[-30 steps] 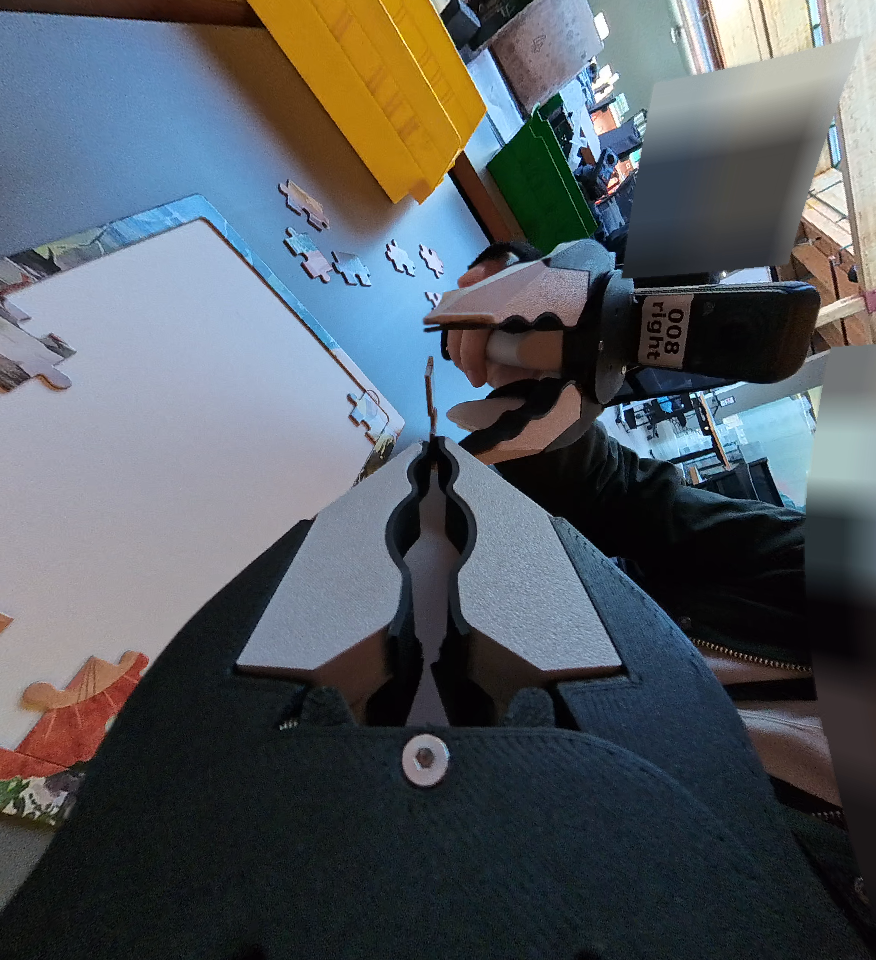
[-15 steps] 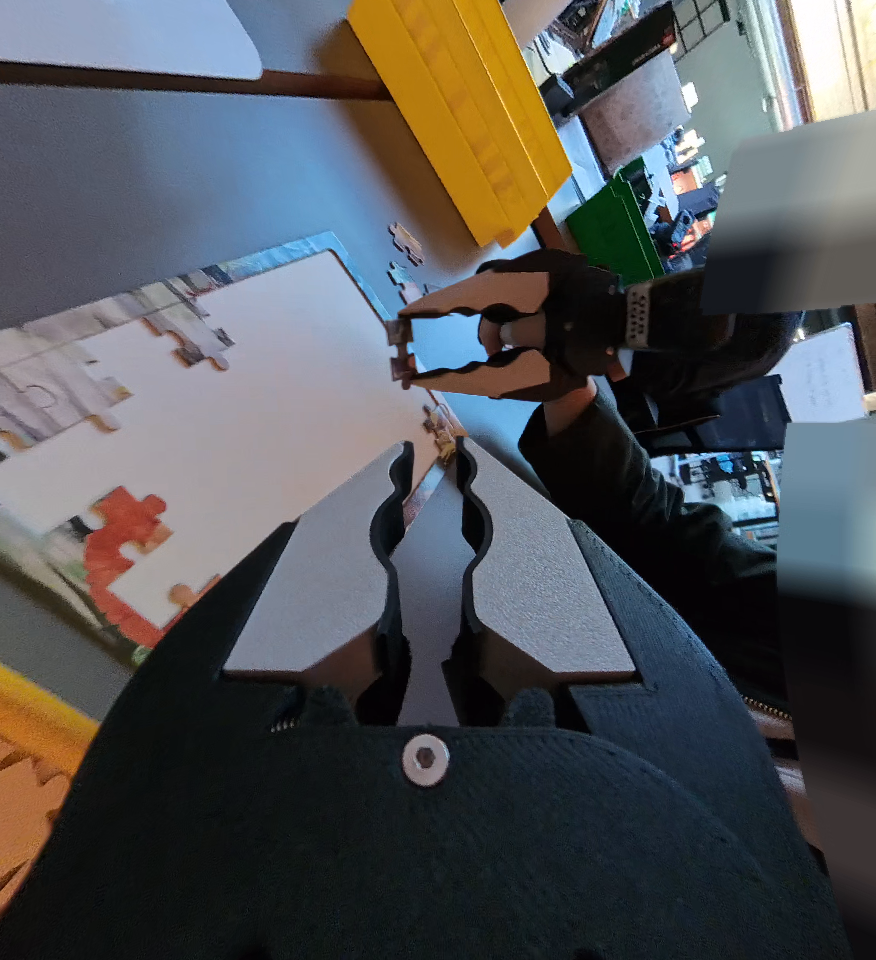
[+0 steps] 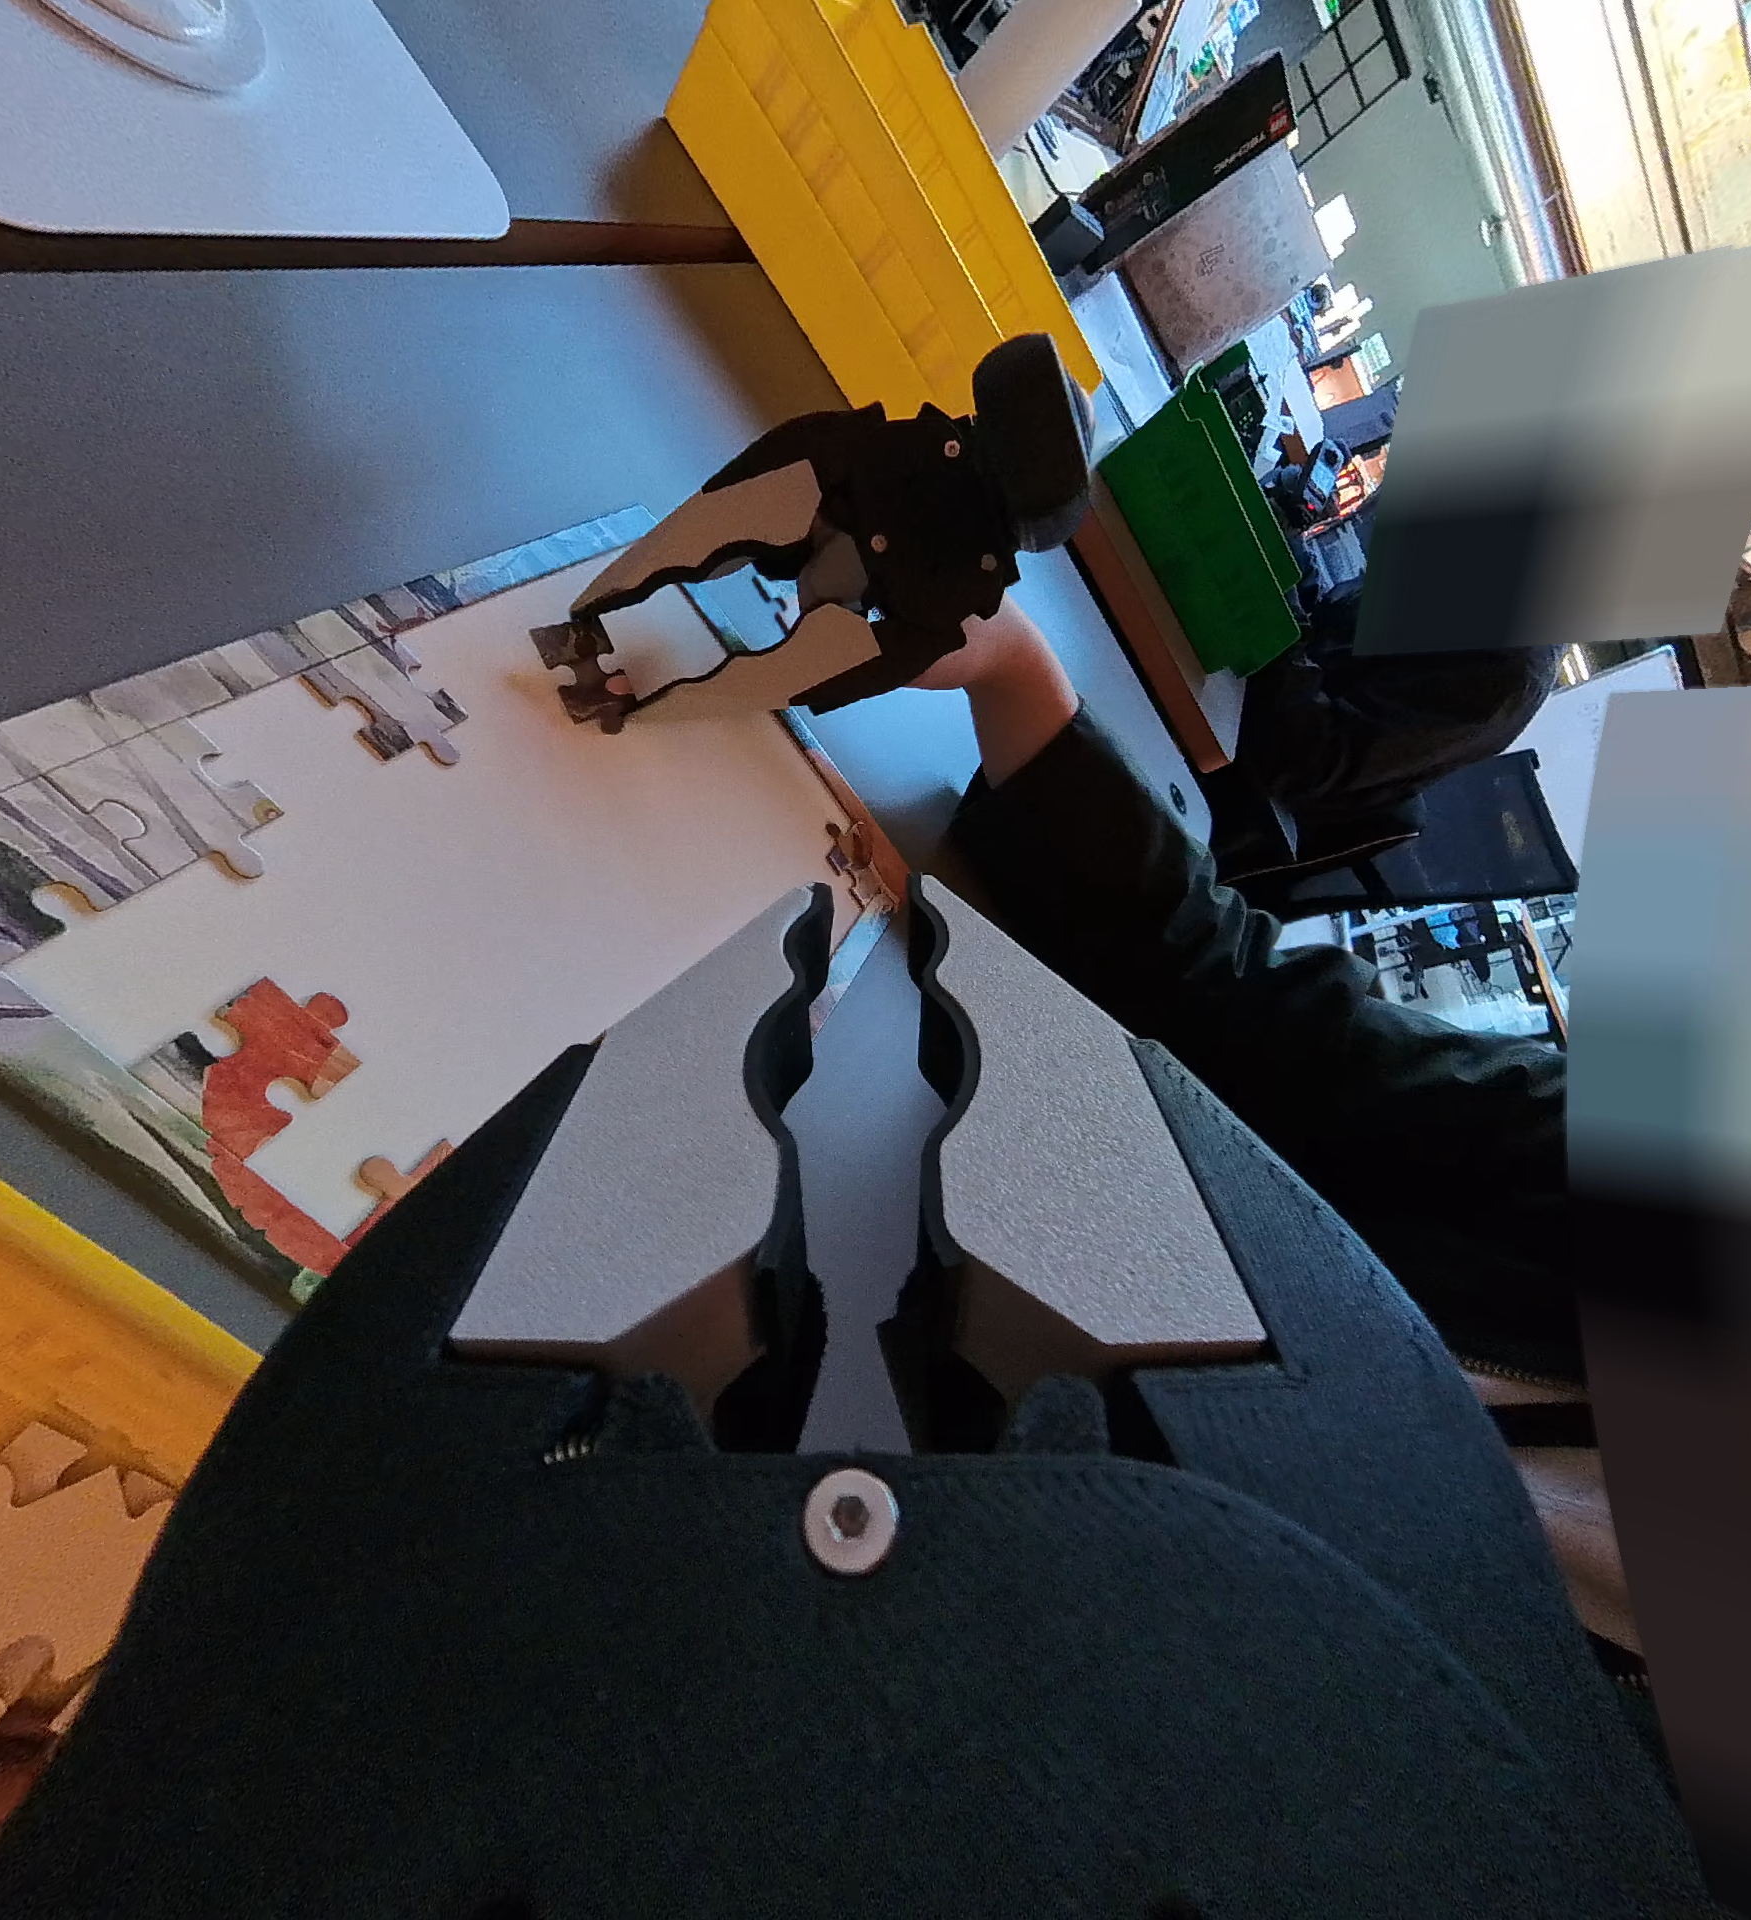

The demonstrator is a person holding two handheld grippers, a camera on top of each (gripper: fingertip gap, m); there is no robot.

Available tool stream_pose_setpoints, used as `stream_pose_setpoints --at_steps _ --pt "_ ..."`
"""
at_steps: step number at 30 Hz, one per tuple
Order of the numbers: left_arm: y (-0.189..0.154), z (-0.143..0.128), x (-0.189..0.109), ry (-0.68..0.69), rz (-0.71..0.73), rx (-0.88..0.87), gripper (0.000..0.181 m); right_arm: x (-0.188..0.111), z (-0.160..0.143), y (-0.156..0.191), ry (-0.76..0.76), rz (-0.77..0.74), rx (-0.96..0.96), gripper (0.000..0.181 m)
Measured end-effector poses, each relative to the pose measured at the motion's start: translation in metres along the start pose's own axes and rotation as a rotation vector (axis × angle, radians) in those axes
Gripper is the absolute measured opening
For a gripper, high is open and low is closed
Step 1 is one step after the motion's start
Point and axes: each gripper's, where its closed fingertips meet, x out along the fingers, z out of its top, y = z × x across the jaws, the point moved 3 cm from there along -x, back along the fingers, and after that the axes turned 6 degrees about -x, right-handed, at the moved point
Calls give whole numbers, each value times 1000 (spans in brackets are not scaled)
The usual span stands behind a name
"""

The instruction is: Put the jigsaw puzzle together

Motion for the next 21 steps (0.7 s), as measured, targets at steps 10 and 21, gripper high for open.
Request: stream_pose_setpoints --at_steps 10,21 --pt "2 7 -5 -42 30 9 10 -1 -3 4 -46 27 -25 35" --pt "-5 0 37 19 5 76 35 -69 98 56 -299 91 -370 35"
